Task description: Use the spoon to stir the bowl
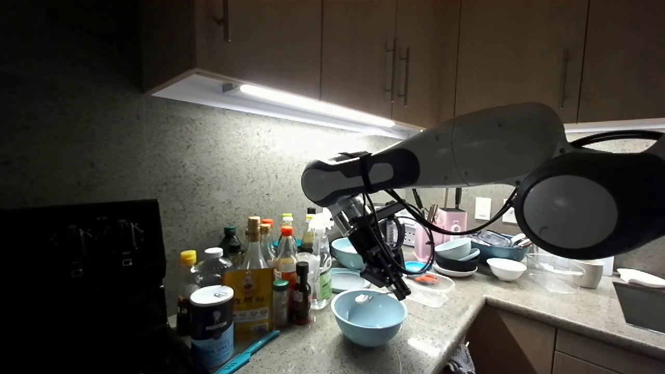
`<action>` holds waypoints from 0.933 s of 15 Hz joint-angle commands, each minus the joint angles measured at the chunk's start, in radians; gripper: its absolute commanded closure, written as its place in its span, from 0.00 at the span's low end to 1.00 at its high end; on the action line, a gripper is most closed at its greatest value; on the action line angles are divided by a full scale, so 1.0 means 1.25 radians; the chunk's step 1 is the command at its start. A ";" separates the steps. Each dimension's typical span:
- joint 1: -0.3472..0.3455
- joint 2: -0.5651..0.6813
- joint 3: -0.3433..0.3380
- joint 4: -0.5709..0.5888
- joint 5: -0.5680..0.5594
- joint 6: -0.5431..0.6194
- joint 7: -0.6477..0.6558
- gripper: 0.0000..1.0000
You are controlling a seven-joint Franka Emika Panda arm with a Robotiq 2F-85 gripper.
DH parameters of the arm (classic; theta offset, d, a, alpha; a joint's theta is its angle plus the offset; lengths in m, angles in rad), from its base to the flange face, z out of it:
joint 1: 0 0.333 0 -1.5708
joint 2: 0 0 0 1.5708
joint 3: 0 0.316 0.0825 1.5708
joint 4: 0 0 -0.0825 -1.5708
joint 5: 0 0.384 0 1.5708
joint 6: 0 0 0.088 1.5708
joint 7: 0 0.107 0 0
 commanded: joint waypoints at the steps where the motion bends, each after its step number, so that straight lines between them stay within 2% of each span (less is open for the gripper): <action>1: -0.042 0.020 0.000 0.025 0.016 -0.029 -0.016 0.96; 5: -0.069 0.030 0.018 -0.006 0.042 -0.051 -0.011 0.96; 8: -0.063 0.039 0.026 -0.020 0.057 -0.057 -0.002 0.96; 14: 0.030 0.056 0.024 -0.006 -0.008 -0.036 -0.029 0.96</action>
